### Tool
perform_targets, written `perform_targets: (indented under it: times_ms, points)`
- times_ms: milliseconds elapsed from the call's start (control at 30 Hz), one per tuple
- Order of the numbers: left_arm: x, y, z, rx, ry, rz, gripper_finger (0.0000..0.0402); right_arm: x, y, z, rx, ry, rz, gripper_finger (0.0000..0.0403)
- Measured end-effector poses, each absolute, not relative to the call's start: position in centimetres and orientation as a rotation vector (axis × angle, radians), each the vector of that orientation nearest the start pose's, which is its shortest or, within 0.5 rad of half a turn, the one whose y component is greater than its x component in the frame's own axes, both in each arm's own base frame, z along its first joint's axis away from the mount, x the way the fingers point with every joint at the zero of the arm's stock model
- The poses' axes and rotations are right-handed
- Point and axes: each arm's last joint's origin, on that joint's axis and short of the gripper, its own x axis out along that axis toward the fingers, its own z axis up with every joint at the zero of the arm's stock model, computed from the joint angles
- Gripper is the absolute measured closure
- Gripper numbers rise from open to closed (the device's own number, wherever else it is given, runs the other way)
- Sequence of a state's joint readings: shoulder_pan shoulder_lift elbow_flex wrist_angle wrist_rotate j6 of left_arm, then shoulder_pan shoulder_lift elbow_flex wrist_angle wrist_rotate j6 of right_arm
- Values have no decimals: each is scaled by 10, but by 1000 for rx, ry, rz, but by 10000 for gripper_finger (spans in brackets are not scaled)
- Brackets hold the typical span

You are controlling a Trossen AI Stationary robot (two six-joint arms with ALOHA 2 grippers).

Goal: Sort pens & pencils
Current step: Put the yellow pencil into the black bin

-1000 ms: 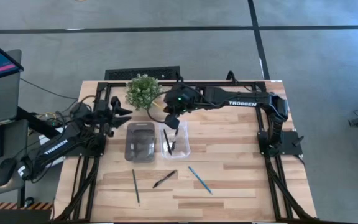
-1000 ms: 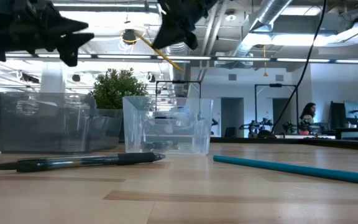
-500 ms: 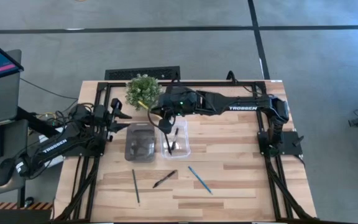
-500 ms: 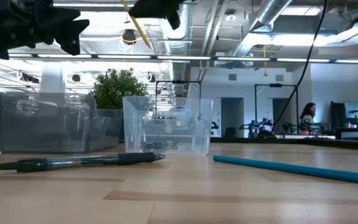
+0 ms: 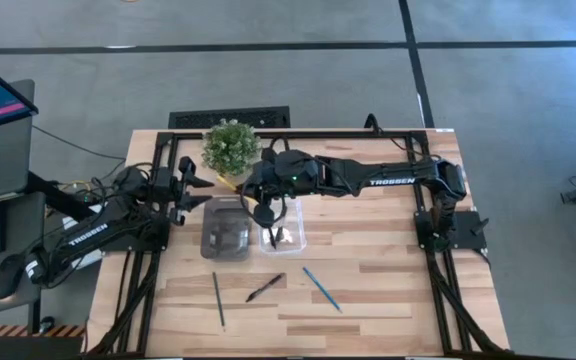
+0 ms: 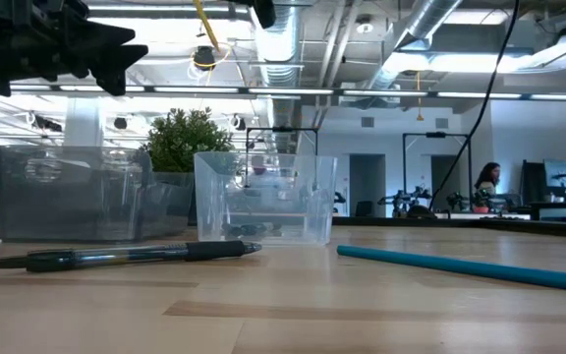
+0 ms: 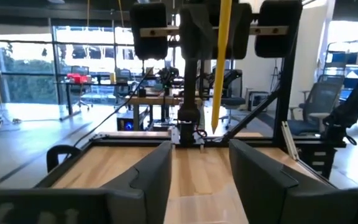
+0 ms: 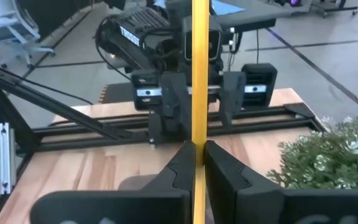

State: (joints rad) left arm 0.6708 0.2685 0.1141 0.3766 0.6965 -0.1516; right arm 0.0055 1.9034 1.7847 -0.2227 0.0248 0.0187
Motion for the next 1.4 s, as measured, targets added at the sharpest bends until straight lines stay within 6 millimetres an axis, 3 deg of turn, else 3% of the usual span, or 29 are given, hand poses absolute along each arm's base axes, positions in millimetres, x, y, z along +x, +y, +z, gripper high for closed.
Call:
perform_targets:
  times_ms: [100,267,433,800,1400]
  points:
    - [94,50,214,-16,-163,-44,219,450,2,348,19,343,-23,356]
    - [94,51,214,-94,-155,-45,191,471,2,322,19,337,-24,356]
    - [94,51,209,-176,-117,-39,189,479,-5,304,22,368,-39,356]
    - [93,50,216,-116,-176,-45,189,499,-13,280,26,298,-55,356]
    - [92,49,222,-38,-232,-54,189,501,-15,280,27,278,-59,356]
